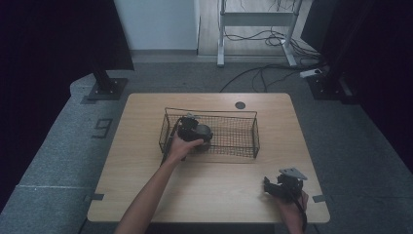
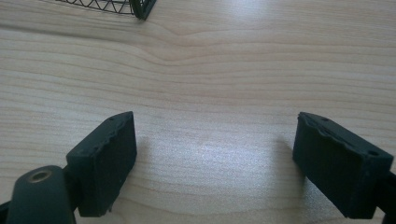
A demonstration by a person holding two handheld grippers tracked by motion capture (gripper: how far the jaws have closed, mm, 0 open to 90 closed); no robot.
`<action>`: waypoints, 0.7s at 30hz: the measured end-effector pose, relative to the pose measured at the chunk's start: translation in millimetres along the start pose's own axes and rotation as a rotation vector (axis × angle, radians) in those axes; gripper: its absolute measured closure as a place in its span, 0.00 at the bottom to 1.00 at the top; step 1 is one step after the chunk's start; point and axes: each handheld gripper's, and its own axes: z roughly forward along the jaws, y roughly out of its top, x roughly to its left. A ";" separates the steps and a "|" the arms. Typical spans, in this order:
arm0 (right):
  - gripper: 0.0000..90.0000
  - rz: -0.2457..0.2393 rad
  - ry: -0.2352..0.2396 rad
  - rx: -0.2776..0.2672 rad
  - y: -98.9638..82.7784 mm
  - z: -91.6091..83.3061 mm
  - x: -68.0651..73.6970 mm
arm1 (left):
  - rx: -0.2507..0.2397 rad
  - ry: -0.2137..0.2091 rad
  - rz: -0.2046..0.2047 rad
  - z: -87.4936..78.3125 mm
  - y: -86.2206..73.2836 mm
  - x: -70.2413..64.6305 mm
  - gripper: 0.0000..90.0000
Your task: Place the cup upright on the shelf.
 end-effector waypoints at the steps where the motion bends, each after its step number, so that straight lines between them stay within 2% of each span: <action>1: 0.15 0.000 0.000 0.000 0.0 0.0 0.0 | 0.000 0.000 0.000 0.0 0.0 0.0 0.11; 3: 0.15 0.000 0.000 0.001 0.0 -0.1 0.0 | -0.038 -0.009 0.003 -11.7 1.9 1.2 0.11; 7: 0.15 0.000 0.000 0.001 0.0 -0.1 0.0 | -0.071 -0.016 0.014 -28.2 3.0 1.1 0.11; 15: 0.15 0.000 0.000 0.000 0.0 0.0 0.0 | -0.103 -0.007 0.052 -51.9 -0.4 -3.8 0.12; 21: 0.15 0.000 0.000 0.000 0.0 0.0 0.0 | -0.128 -0.045 0.069 -64.3 -10.2 -5.5 0.13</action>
